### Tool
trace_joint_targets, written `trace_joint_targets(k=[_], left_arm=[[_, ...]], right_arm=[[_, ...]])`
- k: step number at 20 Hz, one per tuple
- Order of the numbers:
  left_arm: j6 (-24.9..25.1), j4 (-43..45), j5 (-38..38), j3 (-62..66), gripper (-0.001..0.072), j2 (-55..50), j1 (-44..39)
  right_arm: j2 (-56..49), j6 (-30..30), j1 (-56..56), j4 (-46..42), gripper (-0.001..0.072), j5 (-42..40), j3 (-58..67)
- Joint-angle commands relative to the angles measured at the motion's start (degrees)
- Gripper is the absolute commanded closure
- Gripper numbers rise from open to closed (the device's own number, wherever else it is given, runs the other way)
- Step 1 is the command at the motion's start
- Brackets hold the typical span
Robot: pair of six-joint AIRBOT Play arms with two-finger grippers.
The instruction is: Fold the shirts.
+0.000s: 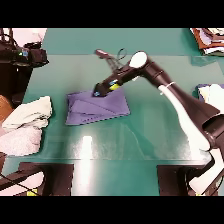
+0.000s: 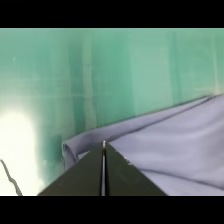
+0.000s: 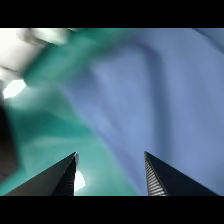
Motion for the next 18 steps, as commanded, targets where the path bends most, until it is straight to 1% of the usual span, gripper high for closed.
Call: trace_joint_targets(k=[1,3,5,6,8,9,12,14,18], left_arm=[[0.0,-0.2,-2.1,-1.0,0.0682,0.1,0.1],[0.0,-1.6,-1.5,-3.7,0.0676,0.1,0.1],[0.0,-4.2,-1.3,-7.7,0.0186,-0.7,0.1],[0.1,-5.2,-1.5,-9.6,0.0169,-1.7,0.1],[0.2,-7.1,-1.5,-13.2,0.0169,-4.9,0.0],[1.0,-8.2,-1.6,-14.5,0.0169,-7.2,0.0],[6.2,-15.8,-1.7,-15.1,0.0169,-13.7,0.0],[6.4,-18.1,-1.6,-15.2,0.017,-16.7,0.0],[7.6,-17.7,-1.5,-15.5,0.0169,-18.7,-3.5]], right_arm=[[2.4,4.6,-9.8,-8.1,0.0243,4.3,-4.6],[3.4,7.1,-15.2,-7.8,0.0243,4.5,-9.2],[4.4,7.6,-19.2,-6.1,0.0243,4.6,-13.9],[5.1,7.5,-21.0,-3.5,0.0243,4.2,-16.3],[6.6,7.3,-23.1,0.4,0.0243,3.0,-20.3],[7.4,7.3,-23.7,1.3,0.0243,2.3,-21.9],[9.5,6.7,-23.9,1.0,0.0244,0.7,-24.7],[10.7,6.7,-24.0,1.0,0.0244,0.2,-25.5],[12.1,6.7,-23.9,1.0,0.0244,-1.7,-25.5]])
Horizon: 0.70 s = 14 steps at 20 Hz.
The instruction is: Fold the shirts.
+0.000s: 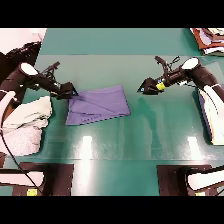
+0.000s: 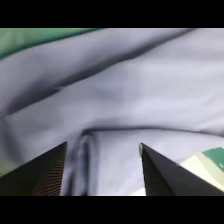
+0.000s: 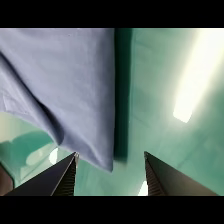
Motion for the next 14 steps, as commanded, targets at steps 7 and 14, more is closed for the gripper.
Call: trace_joint_targets(k=[7,14], left_arm=[[1.8,3.4,-0.8,0.0,0.0682,-1.7,-4.7],[2.8,15.9,-16.5,-1.4,0.0682,9.8,-4.7]], right_arm=[[1.6,-0.1,-0.2,0.3,0.0243,-0.3,-0.6],[1.6,-0.1,-0.2,0.1,0.0244,2.1,-0.6]])
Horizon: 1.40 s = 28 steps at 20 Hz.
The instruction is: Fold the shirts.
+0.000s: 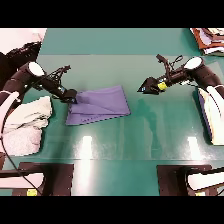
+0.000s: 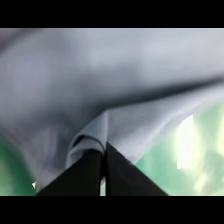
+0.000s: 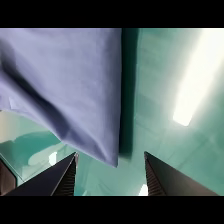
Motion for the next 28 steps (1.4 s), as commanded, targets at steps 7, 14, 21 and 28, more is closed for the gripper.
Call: trace_joint_targets(k=[7,14,21,28], left_arm=[[-3.7,4.9,-4.2,-6.3,0.0118,11.9,0.0],[0.6,-10.5,8.2,-4.0,0.0681,12.3,0.0],[1.5,-11.1,9.2,-4.0,0.0682,12.3,0.0],[1.5,-11.9,8.9,-4.0,0.0682,12.3,0.0]], right_arm=[[0.0,0.0,0.0,-0.1,0.0243,-0.6,0.0],[-7.9,0.0,1.9,0.3,0.0173,-3.0,0.0],[-17.6,-5.3,12.7,15.0,0.0173,-7.5,1.6],[-22.8,-8.0,19.3,14.6,0.0655,-9.9,15.8]])
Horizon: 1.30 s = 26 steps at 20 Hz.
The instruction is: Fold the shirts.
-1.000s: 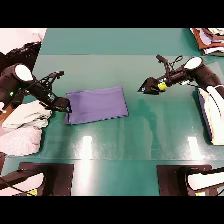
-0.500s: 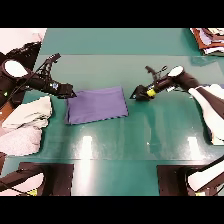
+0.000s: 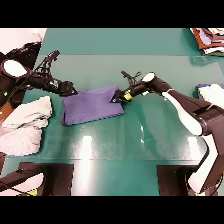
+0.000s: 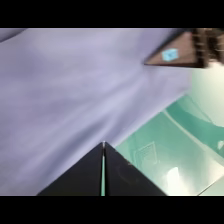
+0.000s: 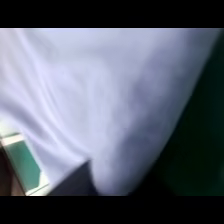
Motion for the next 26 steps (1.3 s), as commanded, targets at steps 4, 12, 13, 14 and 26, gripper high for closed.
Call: trace_joint_targets(k=[4,12,13,14,26], left_arm=[[0.1,-2.4,0.0,0.1,0.0682,0.0,-0.3],[0.0,-2.4,3.6,0.1,0.0682,0.0,-13.7],[0.0,-2.5,4.8,0.1,0.0682,0.0,-15.3],[0.0,-2.6,6.3,0.1,0.0682,0.0,-17.0],[-2.2,-3.3,16.5,0.0,0.0682,-0.1,-23.0]], right_arm=[[-1.0,-3.0,-0.7,1.5,0.0697,1.5,10.7],[17.5,1.3,-23.8,-14.2,0.0697,1.4,2.5],[20.7,1.3,-28.5,-15.5,0.0697,1.4,0.3],[23.7,1.3,-33.5,-16.0,0.0697,1.2,-1.7],[32.4,2.1,-70.2,-8.7,0.0698,-6.0,-7.8]])
